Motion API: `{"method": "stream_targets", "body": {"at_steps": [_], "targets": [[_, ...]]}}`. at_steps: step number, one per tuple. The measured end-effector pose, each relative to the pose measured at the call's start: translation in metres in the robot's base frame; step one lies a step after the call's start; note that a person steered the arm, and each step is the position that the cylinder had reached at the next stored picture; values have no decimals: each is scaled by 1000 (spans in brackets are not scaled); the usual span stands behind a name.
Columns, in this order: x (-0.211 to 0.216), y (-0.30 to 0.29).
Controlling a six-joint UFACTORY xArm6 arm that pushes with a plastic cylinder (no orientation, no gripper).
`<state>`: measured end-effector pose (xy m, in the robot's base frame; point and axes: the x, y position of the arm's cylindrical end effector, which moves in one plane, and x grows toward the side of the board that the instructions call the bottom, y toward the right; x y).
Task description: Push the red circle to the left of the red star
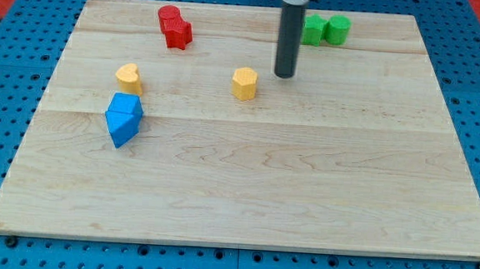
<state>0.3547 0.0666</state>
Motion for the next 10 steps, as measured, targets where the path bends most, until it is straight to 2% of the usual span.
{"method": "stream_targets", "body": {"at_steps": [3,4,5,7,8,9,10], "targets": [[28,-111],[-16,-61],[-74,-43],[-143,-122],[-149,-205],[-127,-240],[-117,-231]]}}
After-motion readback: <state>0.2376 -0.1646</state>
